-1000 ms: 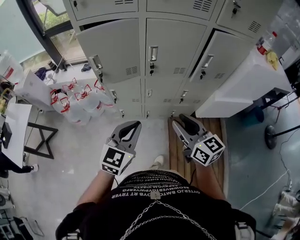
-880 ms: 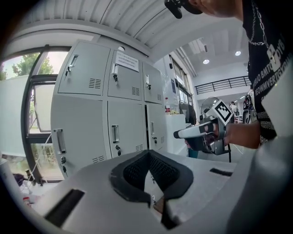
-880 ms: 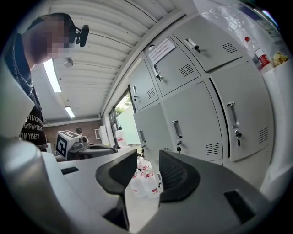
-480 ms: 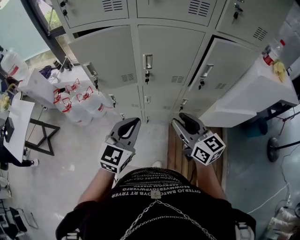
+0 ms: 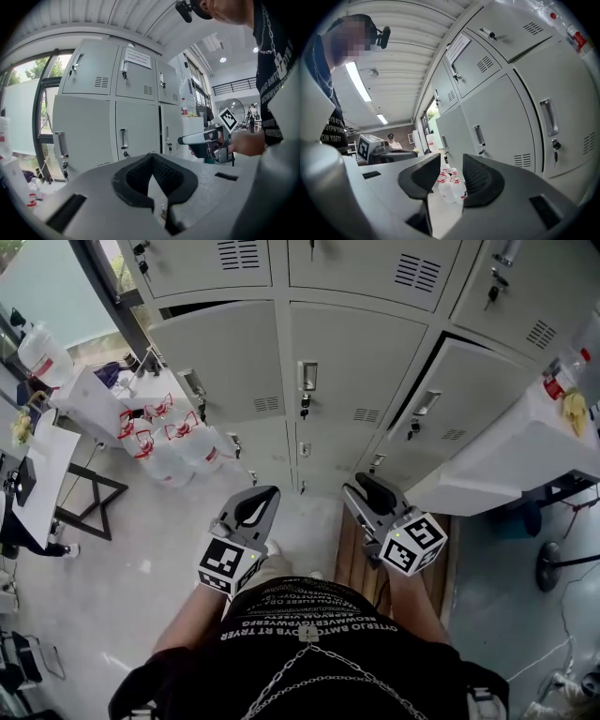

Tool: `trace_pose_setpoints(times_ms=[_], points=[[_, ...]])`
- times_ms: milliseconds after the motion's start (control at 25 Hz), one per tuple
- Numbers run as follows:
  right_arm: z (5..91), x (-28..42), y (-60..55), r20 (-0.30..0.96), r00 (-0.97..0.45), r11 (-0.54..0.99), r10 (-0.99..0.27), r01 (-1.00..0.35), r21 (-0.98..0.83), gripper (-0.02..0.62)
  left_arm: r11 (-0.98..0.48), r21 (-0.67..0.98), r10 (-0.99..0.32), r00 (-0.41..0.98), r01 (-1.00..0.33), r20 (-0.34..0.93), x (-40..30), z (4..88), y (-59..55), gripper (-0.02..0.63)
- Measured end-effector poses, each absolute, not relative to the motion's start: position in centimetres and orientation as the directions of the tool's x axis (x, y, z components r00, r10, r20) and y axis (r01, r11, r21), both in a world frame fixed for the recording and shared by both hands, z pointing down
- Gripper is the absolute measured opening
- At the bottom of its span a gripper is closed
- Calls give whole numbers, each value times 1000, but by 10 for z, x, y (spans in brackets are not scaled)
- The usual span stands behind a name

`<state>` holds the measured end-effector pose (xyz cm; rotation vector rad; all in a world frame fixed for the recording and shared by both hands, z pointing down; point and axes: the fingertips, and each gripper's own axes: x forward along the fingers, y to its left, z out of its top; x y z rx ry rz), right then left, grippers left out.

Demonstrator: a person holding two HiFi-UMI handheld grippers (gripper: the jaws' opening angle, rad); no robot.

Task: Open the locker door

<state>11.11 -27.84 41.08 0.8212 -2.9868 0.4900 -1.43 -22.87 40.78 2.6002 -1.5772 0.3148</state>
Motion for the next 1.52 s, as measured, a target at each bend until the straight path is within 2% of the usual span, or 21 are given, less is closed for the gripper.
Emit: trace_pose_setpoints(times_ms=[240, 1240, 1520], points=[[418, 87, -296, 98, -880, 829, -465, -471, -300, 133, -441, -41, -874, 419, -897, 246, -36, 423, -246, 3], [406, -17, -455, 150, -858, 826, -492, -514, -229, 133, -545, -13, -822, 531, -839, 207, -101, 424, -419, 3], [412, -42, -478, 175, -833, 802, -525, -553, -227, 162, -590, 20, -787, 580, -807, 211, -107, 432, -441, 3]])
